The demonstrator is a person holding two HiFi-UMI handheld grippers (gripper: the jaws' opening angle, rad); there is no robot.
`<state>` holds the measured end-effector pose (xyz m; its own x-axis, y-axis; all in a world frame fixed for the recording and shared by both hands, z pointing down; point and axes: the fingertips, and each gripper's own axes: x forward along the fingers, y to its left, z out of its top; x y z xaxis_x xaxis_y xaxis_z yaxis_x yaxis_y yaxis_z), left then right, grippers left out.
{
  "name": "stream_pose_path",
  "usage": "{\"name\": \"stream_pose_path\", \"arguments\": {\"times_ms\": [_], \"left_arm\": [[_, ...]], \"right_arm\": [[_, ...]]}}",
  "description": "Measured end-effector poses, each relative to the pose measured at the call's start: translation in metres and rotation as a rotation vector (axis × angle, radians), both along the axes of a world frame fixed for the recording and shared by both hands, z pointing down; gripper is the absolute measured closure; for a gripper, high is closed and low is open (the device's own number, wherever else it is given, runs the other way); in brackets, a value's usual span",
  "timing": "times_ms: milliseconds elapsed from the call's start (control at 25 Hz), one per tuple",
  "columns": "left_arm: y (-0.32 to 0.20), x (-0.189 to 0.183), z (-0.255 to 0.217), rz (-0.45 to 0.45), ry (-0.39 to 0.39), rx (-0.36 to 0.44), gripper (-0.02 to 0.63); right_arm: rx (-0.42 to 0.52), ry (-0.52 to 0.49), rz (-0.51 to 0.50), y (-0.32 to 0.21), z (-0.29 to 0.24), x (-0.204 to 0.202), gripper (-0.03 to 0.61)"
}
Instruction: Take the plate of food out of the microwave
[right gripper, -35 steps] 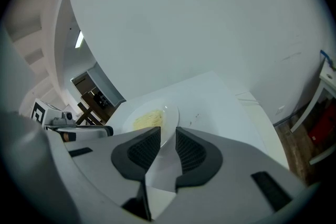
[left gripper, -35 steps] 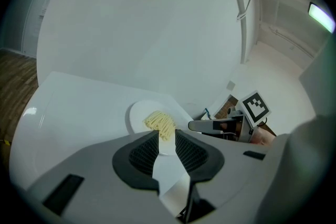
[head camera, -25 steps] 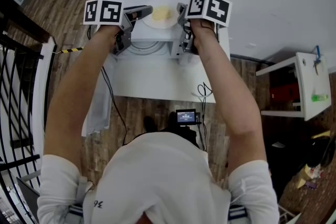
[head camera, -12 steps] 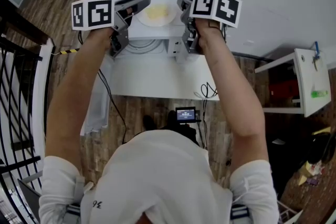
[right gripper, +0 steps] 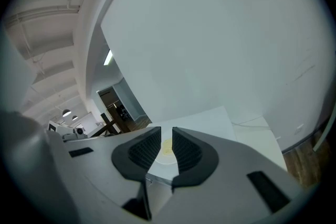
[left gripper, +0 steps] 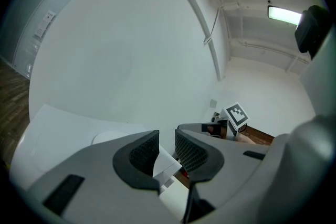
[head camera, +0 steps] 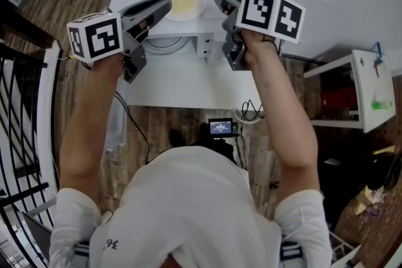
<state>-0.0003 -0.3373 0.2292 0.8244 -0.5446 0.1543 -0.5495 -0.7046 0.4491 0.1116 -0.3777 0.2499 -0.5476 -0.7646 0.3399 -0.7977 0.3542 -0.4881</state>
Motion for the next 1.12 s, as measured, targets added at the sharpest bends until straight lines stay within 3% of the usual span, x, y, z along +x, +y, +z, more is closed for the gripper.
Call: {"name": "stream_pose_path", "arguments": {"times_ms": [80, 200, 680, 1120], "left_arm": [[0.006, -0.005, 0.001, -0.029, 0.014, 0.006, 0.515], [0.016, -0.012, 0.003, -0.049, 0.018, 0.030, 0.515], [0.057, -0.018, 0.027, -0.057, 0.091, 0.061, 0.517], [0.093, -0.020, 0.058, -0.059, 0.152, -0.001, 0.520]], "right_arm": [[0.007, 0.008, -0.004, 0.009, 0.002, 0.002, 0.514], [0.022, 0.023, -0.010, 0.021, 0.005, 0.007, 0.574], [0.082, 0.014, -0.032, 0.057, 0.017, 0.005, 0.577], [0.137, -0.016, -0.070, 0.095, 0.026, -0.006, 0.577]]}}
